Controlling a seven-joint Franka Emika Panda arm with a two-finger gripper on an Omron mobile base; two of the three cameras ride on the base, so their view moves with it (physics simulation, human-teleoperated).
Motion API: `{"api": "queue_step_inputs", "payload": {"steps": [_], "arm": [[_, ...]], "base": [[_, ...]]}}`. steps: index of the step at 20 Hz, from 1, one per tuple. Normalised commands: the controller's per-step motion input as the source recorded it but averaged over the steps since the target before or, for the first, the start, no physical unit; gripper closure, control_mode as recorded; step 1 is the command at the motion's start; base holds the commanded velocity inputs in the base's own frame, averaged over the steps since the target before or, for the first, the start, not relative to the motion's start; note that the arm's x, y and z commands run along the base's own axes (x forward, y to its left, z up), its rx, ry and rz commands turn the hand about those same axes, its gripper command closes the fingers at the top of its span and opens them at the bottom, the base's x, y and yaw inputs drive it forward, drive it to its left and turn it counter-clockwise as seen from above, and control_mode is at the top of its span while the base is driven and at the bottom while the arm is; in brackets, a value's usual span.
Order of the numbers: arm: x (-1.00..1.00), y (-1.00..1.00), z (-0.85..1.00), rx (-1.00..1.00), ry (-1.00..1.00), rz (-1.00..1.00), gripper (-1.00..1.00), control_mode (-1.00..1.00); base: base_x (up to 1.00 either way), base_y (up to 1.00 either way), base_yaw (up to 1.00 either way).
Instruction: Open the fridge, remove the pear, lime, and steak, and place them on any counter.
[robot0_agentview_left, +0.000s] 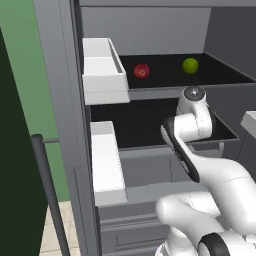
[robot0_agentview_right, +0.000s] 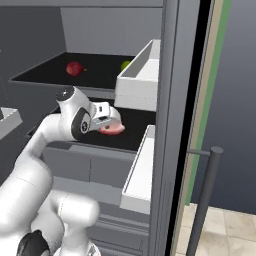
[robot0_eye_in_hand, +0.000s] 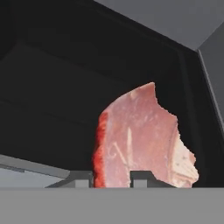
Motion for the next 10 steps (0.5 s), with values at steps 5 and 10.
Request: {"api": "queue_step_inputs", "payload": {"steps": [5,10], "arm": [[-1.00,0.43,0.36,0.00,0.07,0.00,1.00,-1.00],[-1.00,0.05,0.77,0.00,0.01,0.00,1.00,-1.00]], "base": [[0.00,0.00,0.00],[0.00,0.00,0.00]]}}
